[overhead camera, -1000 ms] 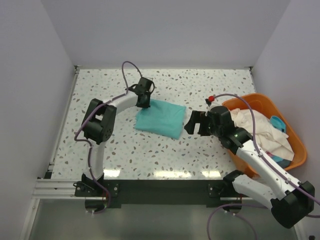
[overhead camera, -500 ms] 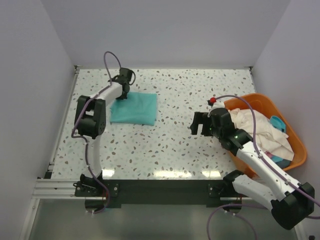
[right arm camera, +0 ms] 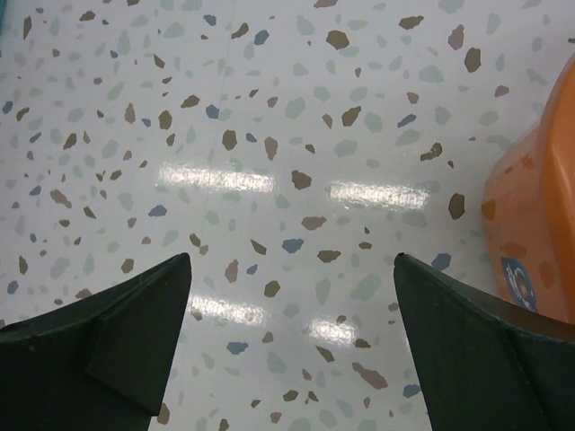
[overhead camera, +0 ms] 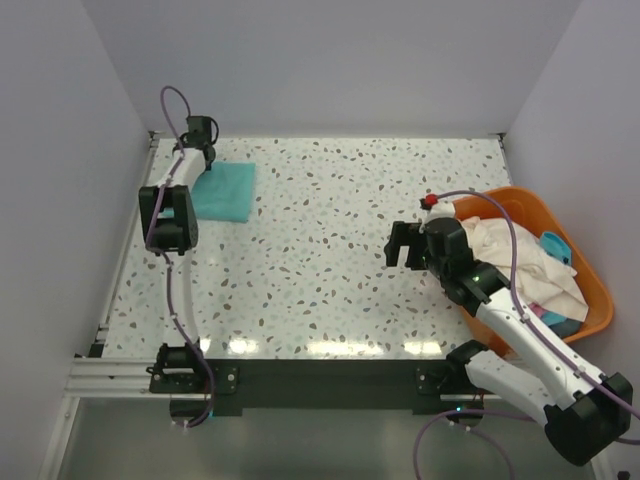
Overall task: Fold and stack the t-shirts
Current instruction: Neatly place the folded tshirt to the corner
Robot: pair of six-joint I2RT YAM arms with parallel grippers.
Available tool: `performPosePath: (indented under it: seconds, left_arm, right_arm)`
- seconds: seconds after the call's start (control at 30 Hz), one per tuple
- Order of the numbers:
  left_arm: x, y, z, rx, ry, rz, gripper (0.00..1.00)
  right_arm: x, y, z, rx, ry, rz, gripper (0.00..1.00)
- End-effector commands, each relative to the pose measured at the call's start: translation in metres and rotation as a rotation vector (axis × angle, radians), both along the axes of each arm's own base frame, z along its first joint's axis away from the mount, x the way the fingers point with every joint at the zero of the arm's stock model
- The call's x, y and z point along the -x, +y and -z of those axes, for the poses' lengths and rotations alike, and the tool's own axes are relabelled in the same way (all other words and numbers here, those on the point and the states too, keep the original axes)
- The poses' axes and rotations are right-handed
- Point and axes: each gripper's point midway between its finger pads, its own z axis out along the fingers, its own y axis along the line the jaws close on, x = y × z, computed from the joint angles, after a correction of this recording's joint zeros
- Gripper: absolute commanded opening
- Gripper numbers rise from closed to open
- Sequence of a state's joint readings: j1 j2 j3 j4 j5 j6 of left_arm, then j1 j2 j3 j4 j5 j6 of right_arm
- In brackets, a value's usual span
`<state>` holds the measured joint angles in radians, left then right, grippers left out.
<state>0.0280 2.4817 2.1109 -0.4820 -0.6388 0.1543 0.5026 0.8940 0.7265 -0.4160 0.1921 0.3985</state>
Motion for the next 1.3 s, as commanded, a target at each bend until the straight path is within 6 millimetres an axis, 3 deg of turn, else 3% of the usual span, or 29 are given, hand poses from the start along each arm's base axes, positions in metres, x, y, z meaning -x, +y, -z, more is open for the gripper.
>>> performPosePath:
  seconds: [0.0,0.03,0.2,0.43,0.5,0.57,0.6,0.63,0.67,0.7,0.73,0.8,0.83,0.9,0.93,1.0,1.03,1.1,1.13,1.2,1.23,1.27]
  left_arm:
    - [-0.02,0.05,-0.043,-0.047,-0.174,-0.105,0.0]
    - [-0.021,0.057,-0.037,-0.049,-0.176,-0.121,0.0]
    - [-0.03,0.089,-0.054,-0.152,-0.271,-0.198,0.0]
    - [-0.039,0.104,-0.064,-0.206,-0.335,-0.212,0.0]
    - [-0.036,0.104,-0.065,-0.215,-0.327,-0.213,0.27]
    - [-0.034,0.104,-0.08,-0.214,-0.35,-0.218,0.55]
    - [-0.033,0.105,-0.088,-0.212,-0.368,-0.227,0.59]
    - [-0.031,0.104,-0.11,-0.211,-0.408,-0.238,0.64]
    - [-0.03,0.103,-0.123,-0.201,-0.436,-0.24,0.79]
    - [-0.031,0.099,-0.134,-0.177,-0.471,-0.24,0.8]
    - [-0.03,0.089,-0.163,-0.15,-0.514,-0.215,0.81]
    - [-0.028,0.073,-0.192,-0.111,-0.576,-0.198,1.0]
    - [-0.024,0.049,-0.226,-0.092,-0.626,-0.162,1.0]
    - [-0.019,0.02,-0.247,-0.071,-0.66,-0.122,1.0]
    - [-0.013,-0.017,-0.277,-0.052,-0.719,-0.079,1.0]
    - [-0.005,-0.057,-0.286,-0.004,-0.729,-0.033,1.0]
    - [0.009,-0.094,-0.294,0.05,-0.707,0.019,1.0]
    - [0.019,-0.149,-0.295,0.282,-0.72,0.094,1.0]
    - [0.038,-0.181,-0.286,0.451,-0.635,0.214,1.0]
    - [0.067,-0.222,-0.27,0.67,-0.575,0.251,1.0]
    - [0.099,-0.233,-0.251,0.731,-0.532,0.255,1.0]
    - [0.116,-0.246,-0.245,0.77,-0.532,0.261,1.0]
  right_arm:
    - [-0.014,-0.004,-0.024,-0.019,-0.109,0.039,0.99]
    - [-0.015,-0.005,-0.025,-0.017,-0.113,0.042,0.99]
    - [-0.02,-0.006,-0.019,-0.012,-0.11,0.068,0.98]
    - [-0.027,-0.003,-0.007,0.003,-0.07,0.079,0.99]
    - [-0.029,-0.003,-0.006,0.009,-0.066,0.082,0.99]
    - [-0.03,0.0,-0.006,0.001,-0.064,0.076,0.99]
    - [-0.031,0.002,-0.007,-0.004,-0.063,0.072,0.99]
    - [-0.031,0.004,-0.007,-0.009,-0.059,0.064,0.99]
    - [-0.032,0.005,-0.009,-0.015,-0.063,0.063,0.99]
    - [-0.031,0.006,-0.01,-0.019,-0.06,0.062,0.99]
    - [-0.029,0.004,-0.01,-0.023,-0.054,0.073,0.99]
    - [-0.027,0.003,-0.013,-0.031,-0.053,0.074,0.99]
    - [-0.024,0.003,-0.016,-0.042,-0.057,0.076,0.99]
    - [-0.022,0.001,-0.021,-0.05,-0.068,0.08,0.99]
    - [-0.021,-0.001,-0.023,-0.056,-0.067,0.096,0.99]
    - [-0.017,-0.008,-0.028,-0.045,-0.055,0.125,0.99]
    - [-0.013,-0.01,-0.026,-0.042,-0.037,0.134,0.99]
    - [-0.011,-0.011,-0.036,-0.051,-0.047,0.137,0.99]
    - [-0.008,-0.013,-0.036,-0.049,-0.038,0.143,0.99]
    - [-0.005,-0.015,-0.044,-0.06,-0.049,0.146,0.99]
    - [-0.004,-0.016,-0.044,-0.059,-0.048,0.147,0.99]
    - [-0.003,-0.016,-0.046,-0.061,-0.053,0.145,0.99]
